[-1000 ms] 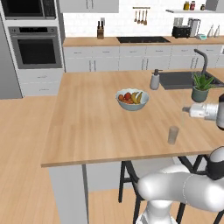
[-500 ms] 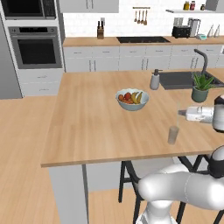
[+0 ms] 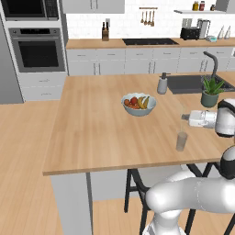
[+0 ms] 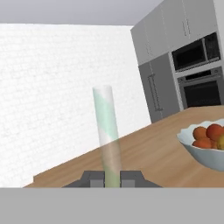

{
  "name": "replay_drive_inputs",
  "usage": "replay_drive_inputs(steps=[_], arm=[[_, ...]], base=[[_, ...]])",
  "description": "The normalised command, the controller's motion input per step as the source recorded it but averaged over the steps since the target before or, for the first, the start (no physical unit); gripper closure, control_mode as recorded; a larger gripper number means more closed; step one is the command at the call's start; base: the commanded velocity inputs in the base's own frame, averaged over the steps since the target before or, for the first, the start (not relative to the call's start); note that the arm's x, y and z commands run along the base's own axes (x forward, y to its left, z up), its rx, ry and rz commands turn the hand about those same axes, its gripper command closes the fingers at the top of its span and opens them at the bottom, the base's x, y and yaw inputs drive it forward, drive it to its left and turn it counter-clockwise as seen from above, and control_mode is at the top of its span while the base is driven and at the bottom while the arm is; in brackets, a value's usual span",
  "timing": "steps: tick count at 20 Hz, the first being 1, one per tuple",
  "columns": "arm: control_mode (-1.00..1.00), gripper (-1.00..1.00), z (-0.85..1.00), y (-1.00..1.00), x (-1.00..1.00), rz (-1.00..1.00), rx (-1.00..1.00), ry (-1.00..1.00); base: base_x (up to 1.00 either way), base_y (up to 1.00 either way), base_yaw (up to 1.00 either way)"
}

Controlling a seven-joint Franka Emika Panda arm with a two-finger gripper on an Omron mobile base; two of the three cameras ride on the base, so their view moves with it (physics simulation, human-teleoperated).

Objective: Take a straw from the drawer in front and place it inside the glass cup on the dining counter.

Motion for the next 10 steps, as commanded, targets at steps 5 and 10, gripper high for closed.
replay_drive_inputs(steps=[5, 10], arm=[[-1.00, 1.00, -0.05, -0.08, 0.26, 0.01, 0.00, -0.09], [-1.00, 1.00, -0.04, -0.34, 0.00, 0.00, -0.01, -0.04]], base=[[0.00, 0.00, 0.00], [0.00, 0.00, 0.00]])
